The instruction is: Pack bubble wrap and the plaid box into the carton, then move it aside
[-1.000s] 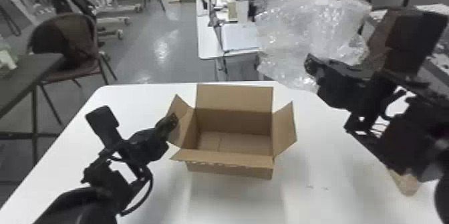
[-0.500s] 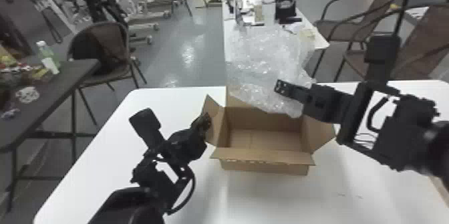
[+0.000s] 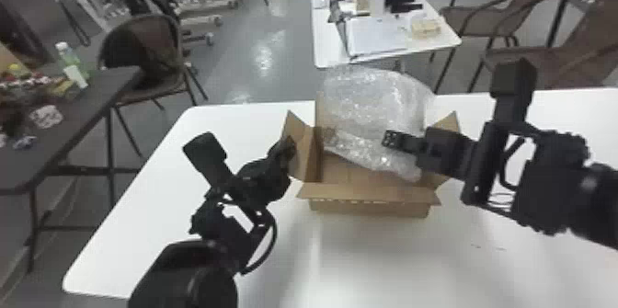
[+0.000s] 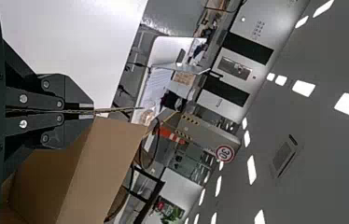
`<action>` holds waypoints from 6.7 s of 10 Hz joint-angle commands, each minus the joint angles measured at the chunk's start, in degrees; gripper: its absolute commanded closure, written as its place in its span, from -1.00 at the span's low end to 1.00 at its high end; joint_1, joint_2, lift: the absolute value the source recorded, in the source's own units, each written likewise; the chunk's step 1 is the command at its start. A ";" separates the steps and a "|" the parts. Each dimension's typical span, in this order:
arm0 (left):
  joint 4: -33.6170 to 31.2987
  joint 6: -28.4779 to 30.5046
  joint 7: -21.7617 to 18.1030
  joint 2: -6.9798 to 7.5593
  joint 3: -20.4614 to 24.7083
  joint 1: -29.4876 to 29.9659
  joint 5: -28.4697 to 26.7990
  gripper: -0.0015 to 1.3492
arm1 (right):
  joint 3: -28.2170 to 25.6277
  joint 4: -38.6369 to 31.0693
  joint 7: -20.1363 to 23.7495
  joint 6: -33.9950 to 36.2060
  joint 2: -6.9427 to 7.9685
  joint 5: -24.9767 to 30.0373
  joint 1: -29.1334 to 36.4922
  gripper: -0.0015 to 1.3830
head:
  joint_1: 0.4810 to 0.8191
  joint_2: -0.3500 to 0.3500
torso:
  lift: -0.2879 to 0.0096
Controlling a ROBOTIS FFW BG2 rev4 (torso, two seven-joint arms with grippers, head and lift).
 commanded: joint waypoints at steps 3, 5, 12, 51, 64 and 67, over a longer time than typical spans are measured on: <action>0.09 0.14 0.30 0.65 -0.76 -0.44 0.62 0.79 | 0.54 6.78 -3.80 3.41 0.05 -1.76 -0.96 0.53 | 0.00 0.78 | -0.18; 0.26 0.14 0.30 0.73 -0.93 -0.52 1.06 0.79 | 0.80 8.72 -3.88 3.50 0.05 1.85 -1.13 0.35 | 0.16 0.75 | -0.18; 0.53 0.14 0.47 0.91 -0.67 -0.35 2.21 0.79 | 2.38 3.44 12.82 -10.74 0.05 9.76 0.71 -0.84 | -0.05 0.76 | -0.18; 1.14 -1.44 0.30 1.44 0.12 1.85 6.07 0.79 | -4.83 -14.40 35.14 -20.23 -2.20 43.07 9.24 0.46 | -0.20 0.28 | -0.18; 2.73 -2.14 0.30 1.70 -1.55 0.00 6.34 0.79 | -1.31 -0.78 50.17 -21.46 -0.35 47.20 2.65 -0.74 | -0.15 0.70 | -0.18; 2.46 -2.76 0.30 1.70 -0.58 0.97 6.42 0.79 | -12.47 -4.73 50.08 -28.76 -0.53 54.32 15.48 -0.75 | -0.14 0.52 | -0.18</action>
